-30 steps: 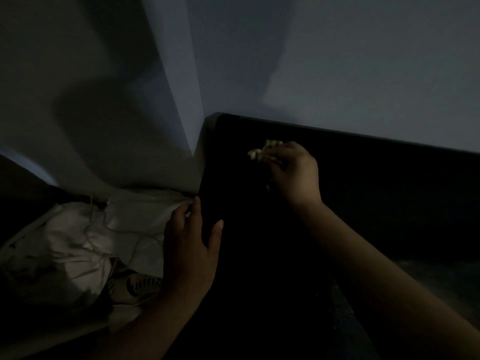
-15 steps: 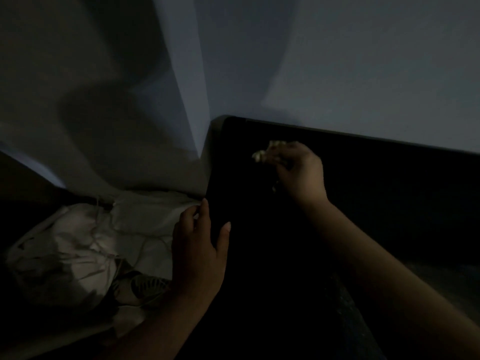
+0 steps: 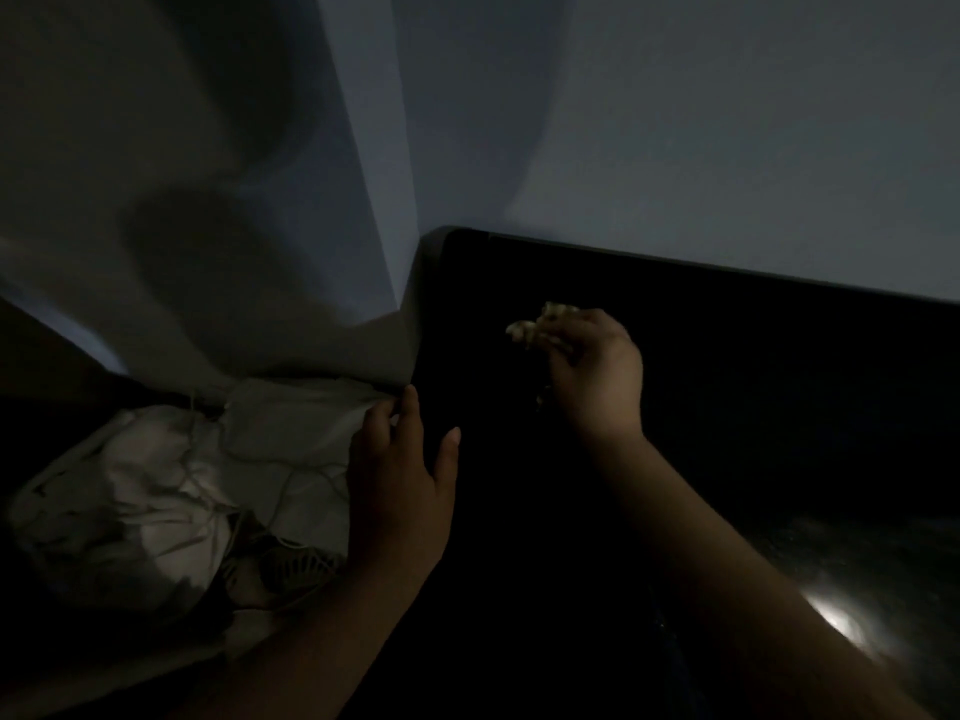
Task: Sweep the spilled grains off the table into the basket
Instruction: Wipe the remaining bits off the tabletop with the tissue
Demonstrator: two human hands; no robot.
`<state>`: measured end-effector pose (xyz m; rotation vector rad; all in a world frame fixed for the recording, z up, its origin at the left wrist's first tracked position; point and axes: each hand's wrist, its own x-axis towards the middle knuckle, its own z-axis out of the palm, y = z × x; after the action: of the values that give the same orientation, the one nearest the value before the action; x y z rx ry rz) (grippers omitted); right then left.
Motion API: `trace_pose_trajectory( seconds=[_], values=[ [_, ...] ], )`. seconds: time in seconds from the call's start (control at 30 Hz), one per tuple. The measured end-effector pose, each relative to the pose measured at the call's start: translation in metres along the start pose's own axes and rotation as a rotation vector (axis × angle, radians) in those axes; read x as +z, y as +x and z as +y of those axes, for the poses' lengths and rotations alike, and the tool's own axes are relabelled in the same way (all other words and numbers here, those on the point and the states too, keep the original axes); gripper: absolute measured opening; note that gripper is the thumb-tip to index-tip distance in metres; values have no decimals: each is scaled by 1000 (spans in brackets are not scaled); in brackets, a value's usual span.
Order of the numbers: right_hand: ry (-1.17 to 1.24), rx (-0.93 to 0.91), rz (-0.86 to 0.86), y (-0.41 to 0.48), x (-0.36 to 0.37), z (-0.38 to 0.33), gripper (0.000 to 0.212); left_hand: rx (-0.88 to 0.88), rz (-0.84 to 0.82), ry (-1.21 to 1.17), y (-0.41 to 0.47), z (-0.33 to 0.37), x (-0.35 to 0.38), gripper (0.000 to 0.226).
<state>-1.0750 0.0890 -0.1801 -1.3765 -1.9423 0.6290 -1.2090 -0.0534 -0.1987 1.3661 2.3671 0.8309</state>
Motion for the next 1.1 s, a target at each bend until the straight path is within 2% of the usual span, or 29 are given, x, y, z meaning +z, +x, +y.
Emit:
trace_pose_trajectory(
  seconds=[0.17,0.3,0.43,0.53,0.73,0.83,0.93,1.0,1.1],
  values=[
    [102,-9,-193,-34,-21,-11,19,15,3,26,0,-1,1,70],
    [118,81,-25,-19,-38,-3,19,30,15,27,1,-3,3,69],
    [-5,85,-54,-27,-25,1,25,22,6,14,0,0,1,69],
    [86,26,-42,-56,-22,-7,29,31,30,35,1,-1,1,68],
    [245,68,-265,-123,-48,-29,44,45,34,19,2,-4,1,67],
    [360,90,-146,-117,-59,-27,44,43,29,-9,3,-4,0,63],
    [218,101,-19,-102,-49,-15,30,19,-5,-23,4,-4,-2,57],
    [135,104,15,-111,-37,-13,27,22,-50,-65,3,-7,-6,52],
    [174,97,-26,-149,-33,-28,28,82,-125,-150,-8,-22,-18,63]
  ],
)
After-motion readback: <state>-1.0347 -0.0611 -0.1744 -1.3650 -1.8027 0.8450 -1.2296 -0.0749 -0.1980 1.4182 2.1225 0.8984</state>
